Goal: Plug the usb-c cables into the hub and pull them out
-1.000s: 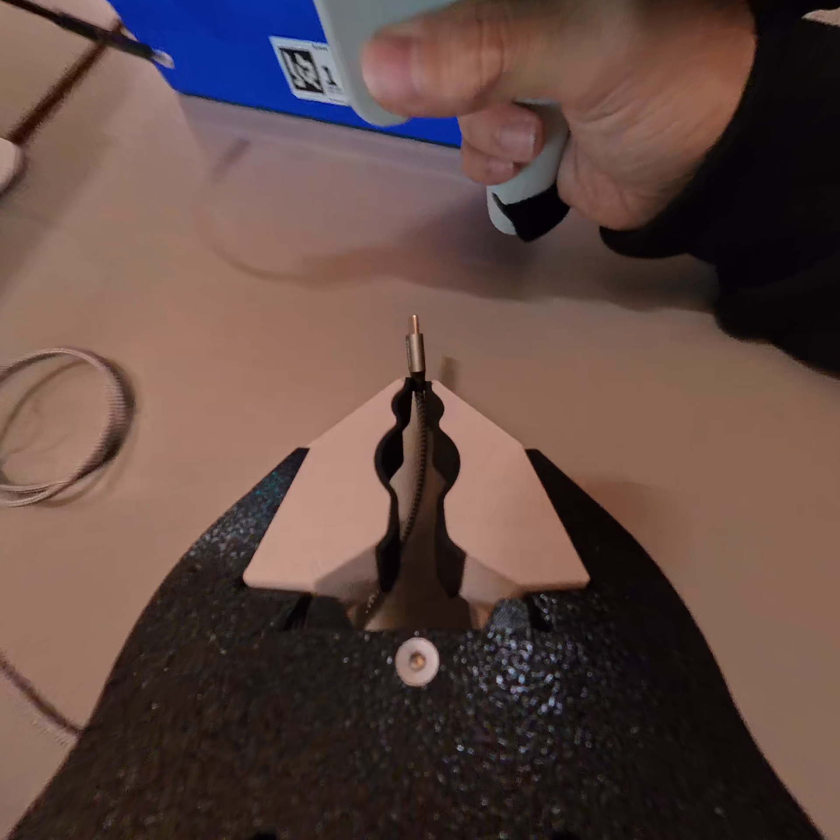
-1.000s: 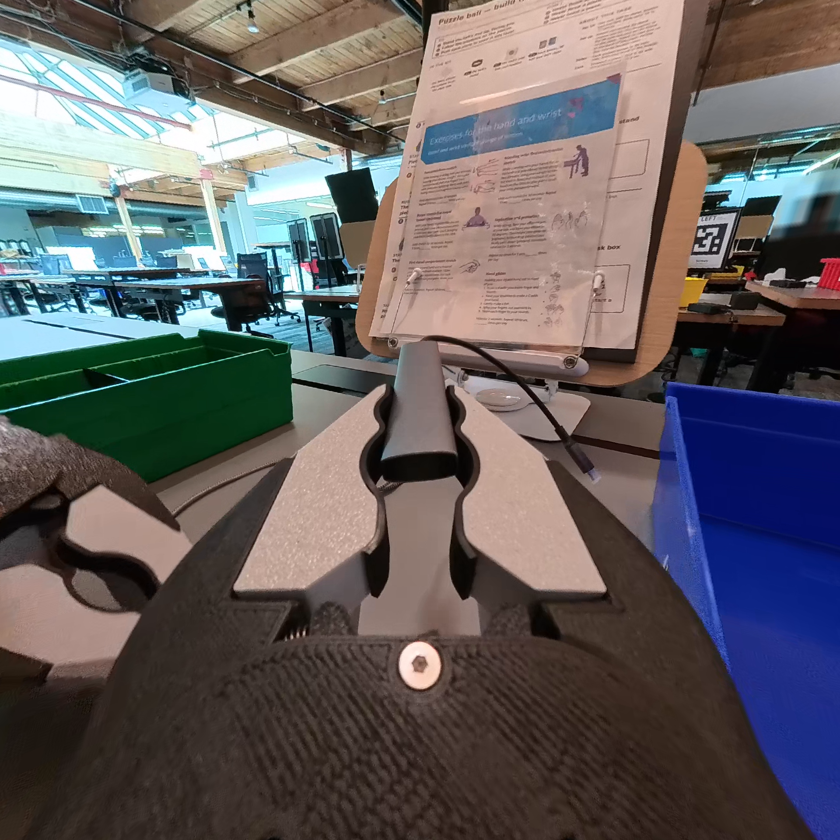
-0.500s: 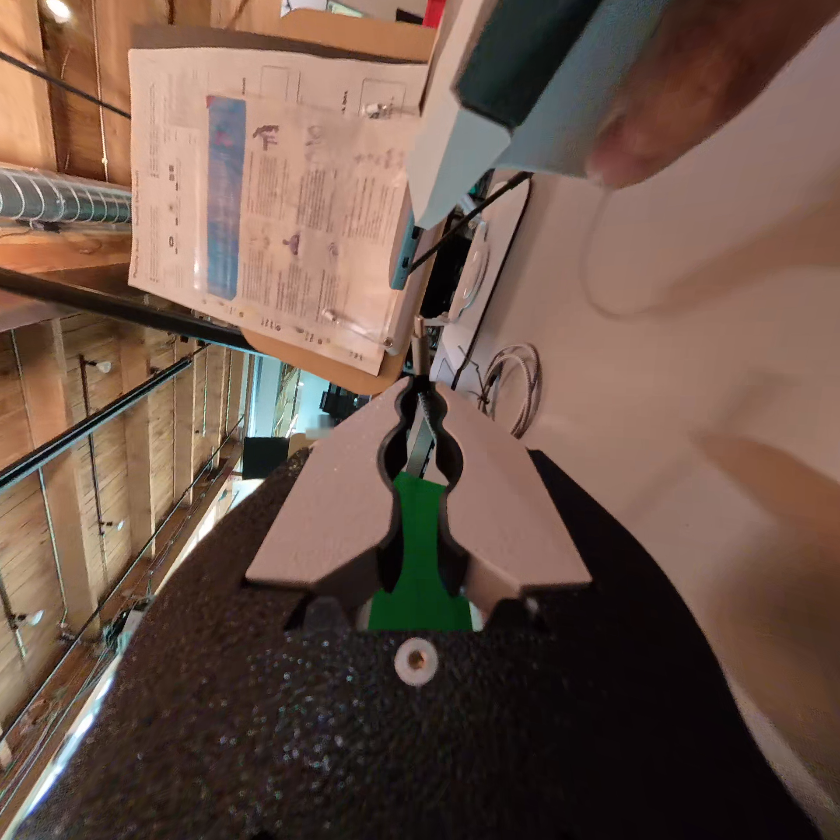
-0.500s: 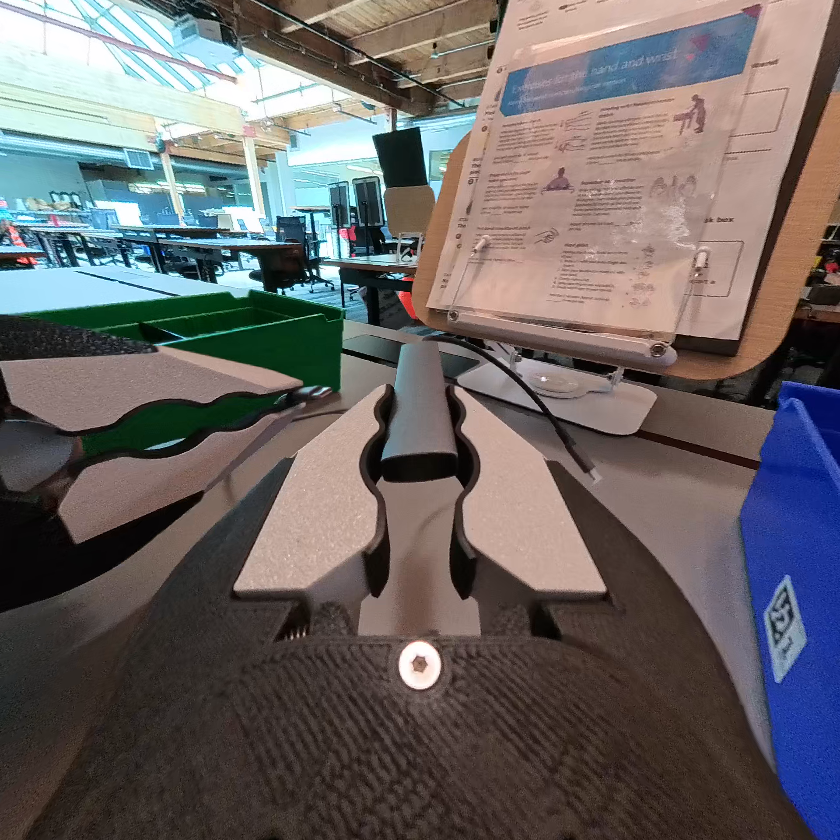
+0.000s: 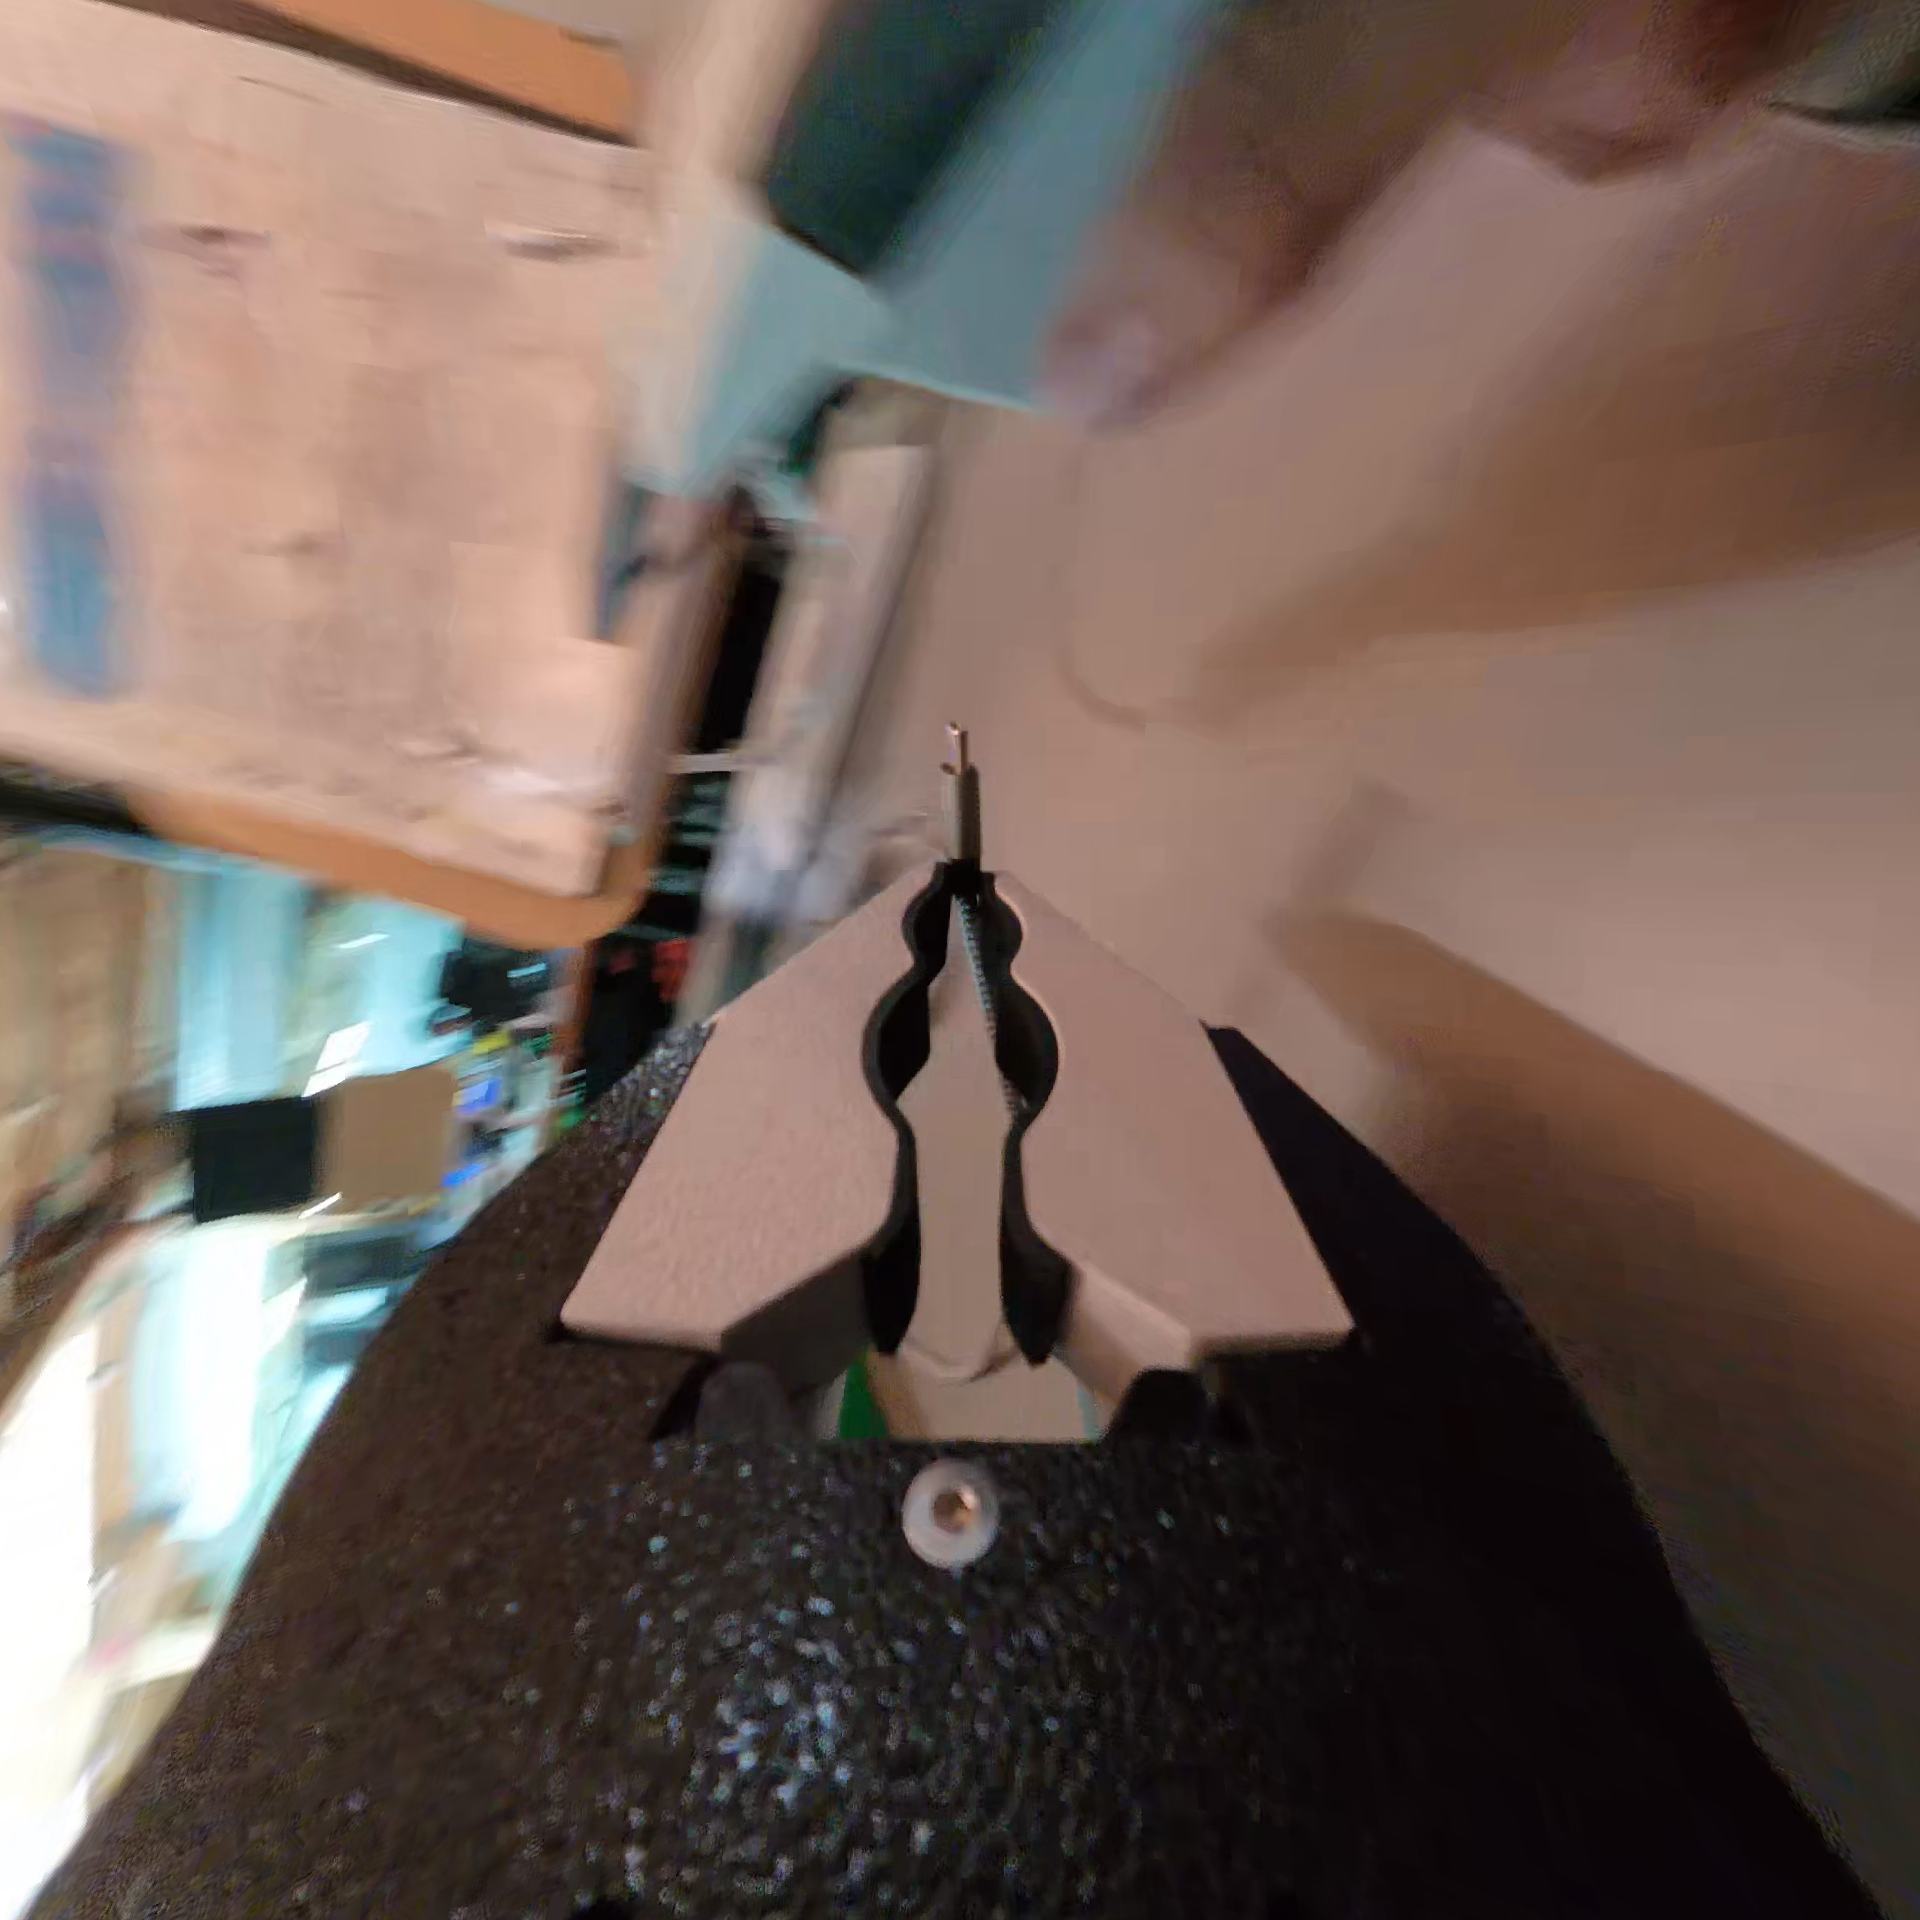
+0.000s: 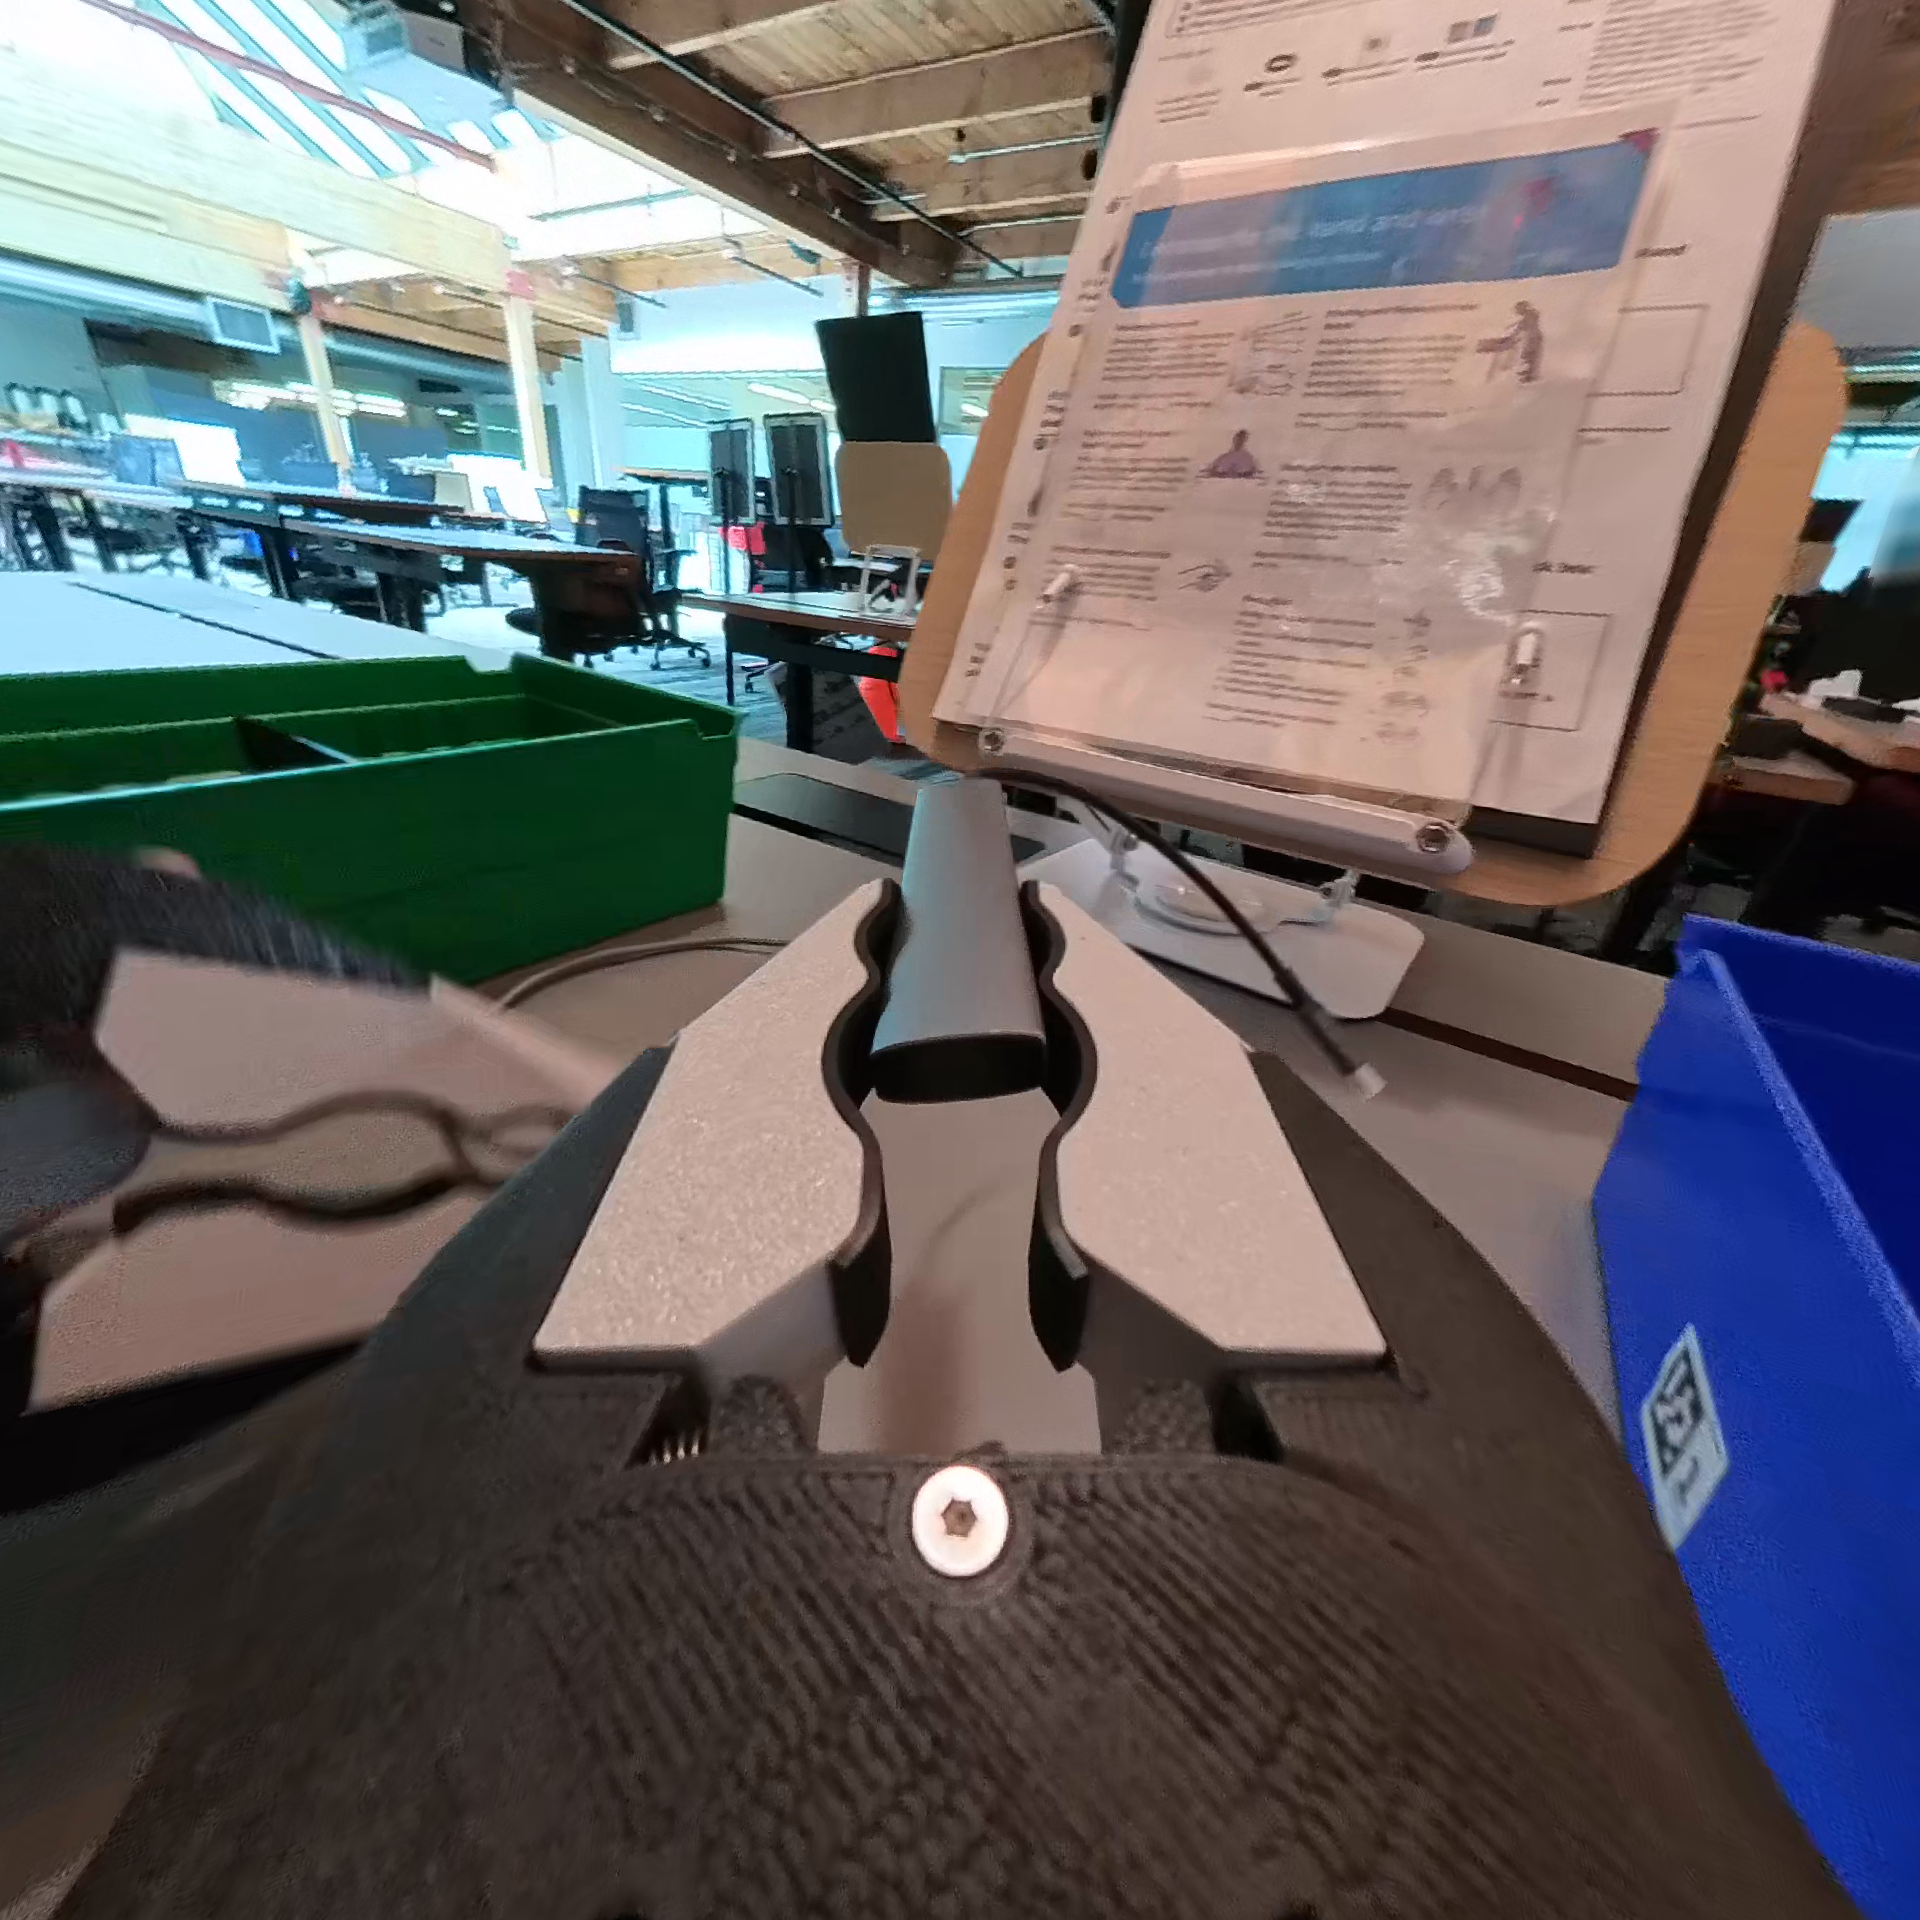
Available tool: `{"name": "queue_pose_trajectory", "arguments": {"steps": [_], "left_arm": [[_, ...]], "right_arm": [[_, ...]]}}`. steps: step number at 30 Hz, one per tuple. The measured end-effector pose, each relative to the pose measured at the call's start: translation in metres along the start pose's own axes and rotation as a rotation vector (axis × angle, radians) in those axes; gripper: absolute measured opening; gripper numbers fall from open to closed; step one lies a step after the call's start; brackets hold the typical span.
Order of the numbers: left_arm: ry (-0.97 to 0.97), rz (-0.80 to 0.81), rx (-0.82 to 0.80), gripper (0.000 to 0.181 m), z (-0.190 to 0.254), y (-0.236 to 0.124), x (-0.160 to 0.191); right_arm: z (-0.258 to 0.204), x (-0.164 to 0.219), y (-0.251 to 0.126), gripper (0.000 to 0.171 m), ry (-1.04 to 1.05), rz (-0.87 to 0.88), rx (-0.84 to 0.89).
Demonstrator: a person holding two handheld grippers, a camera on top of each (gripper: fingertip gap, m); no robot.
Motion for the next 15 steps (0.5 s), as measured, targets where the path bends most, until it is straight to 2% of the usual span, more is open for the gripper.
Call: {"name": "queue_pose_trajectory", "arguments": {"steps": [3, 7, 10, 15], "left_arm": [[-0.011, -0.062, 0.299, 0.003, 0.019, 0.009, 0.009], [-0.107, -0.01, 0.483, 0.005, 0.015, 0.011, 0.01], [-0.242, 0.047, 0.647, 0.03, 0.005, 0.013, 0.009], [-0.382, -0.02, 0.889, 0.032, -0.026, 0.018, 0.016]], "right_arm": [[0.012, 0.003, -0.003, 0.022, 0.067, 0.007, 0.017], [0.017, 0.005, -0.003, 0.022, 0.081, -0.005, 0.023], [0.015, 0.005, -0.002, 0.022, 0.067, -0.009, 0.015], [0.016, 0.003, -0.003, 0.022, 0.076, -0.002, 0.002]]}}
Point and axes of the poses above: each gripper's, where its closed fingertips meet, y out along the fingers, x out of its underside, z = x × y across the jaws, the point moved 10 cm from there along -y, back along the fingers, and after that the axes turned 1 degree about -z, right-handed, at the moved point
